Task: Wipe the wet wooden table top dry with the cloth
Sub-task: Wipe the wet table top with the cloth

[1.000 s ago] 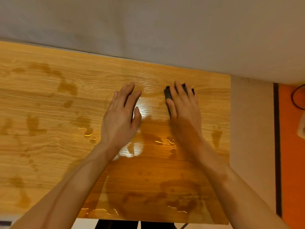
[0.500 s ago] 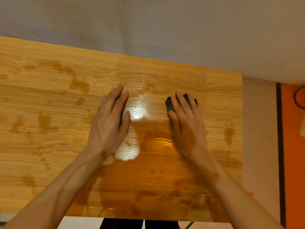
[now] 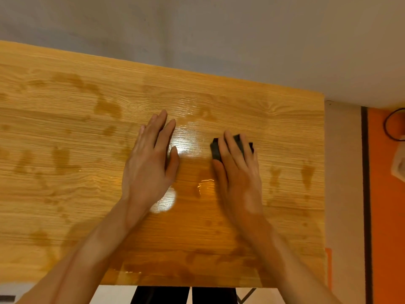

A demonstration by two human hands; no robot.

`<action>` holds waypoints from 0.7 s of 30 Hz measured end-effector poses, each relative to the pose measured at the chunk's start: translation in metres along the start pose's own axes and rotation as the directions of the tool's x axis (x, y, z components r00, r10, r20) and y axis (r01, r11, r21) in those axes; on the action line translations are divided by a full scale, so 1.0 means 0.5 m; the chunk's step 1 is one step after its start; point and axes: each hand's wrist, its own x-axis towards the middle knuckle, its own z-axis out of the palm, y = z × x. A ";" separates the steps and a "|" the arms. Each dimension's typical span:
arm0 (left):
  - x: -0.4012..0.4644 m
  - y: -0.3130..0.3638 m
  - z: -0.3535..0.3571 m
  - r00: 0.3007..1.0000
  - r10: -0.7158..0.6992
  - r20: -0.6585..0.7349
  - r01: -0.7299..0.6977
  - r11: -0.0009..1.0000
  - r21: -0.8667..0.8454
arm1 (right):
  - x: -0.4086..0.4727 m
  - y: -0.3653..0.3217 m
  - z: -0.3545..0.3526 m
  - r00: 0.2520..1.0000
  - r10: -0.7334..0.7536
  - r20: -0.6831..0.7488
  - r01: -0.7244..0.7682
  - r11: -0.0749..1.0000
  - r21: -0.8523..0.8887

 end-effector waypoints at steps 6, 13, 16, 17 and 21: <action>0.003 0.001 -0.006 1.000 0.011 0.027 -0.012 0.999 0.034 | 0.226 -0.002 -0.004 0.995 0.086 0.042 -0.085 0.996 -0.021; 0.001 0.010 -0.009 0.998 -0.036 0.051 0.034 0.999 0.041 | 0.110 -0.018 0.012 0.994 0.106 -0.031 -0.107 0.993 -0.054; 0.000 0.011 -0.010 0.998 -0.032 0.044 0.030 0.999 0.040 | -0.025 -0.028 0.012 0.999 0.018 0.031 -0.014 0.992 -0.127; 0.001 0.011 -0.010 0.999 -0.023 0.041 0.022 0.999 0.038 | -0.023 -0.017 0.008 0.997 -0.035 0.067 0.044 0.989 -0.138; 0.001 0.011 -0.009 1.000 -0.011 0.028 0.011 1.000 0.026 | 0.075 0.080 -0.043 0.997 0.028 0.067 -0.019 0.992 -0.126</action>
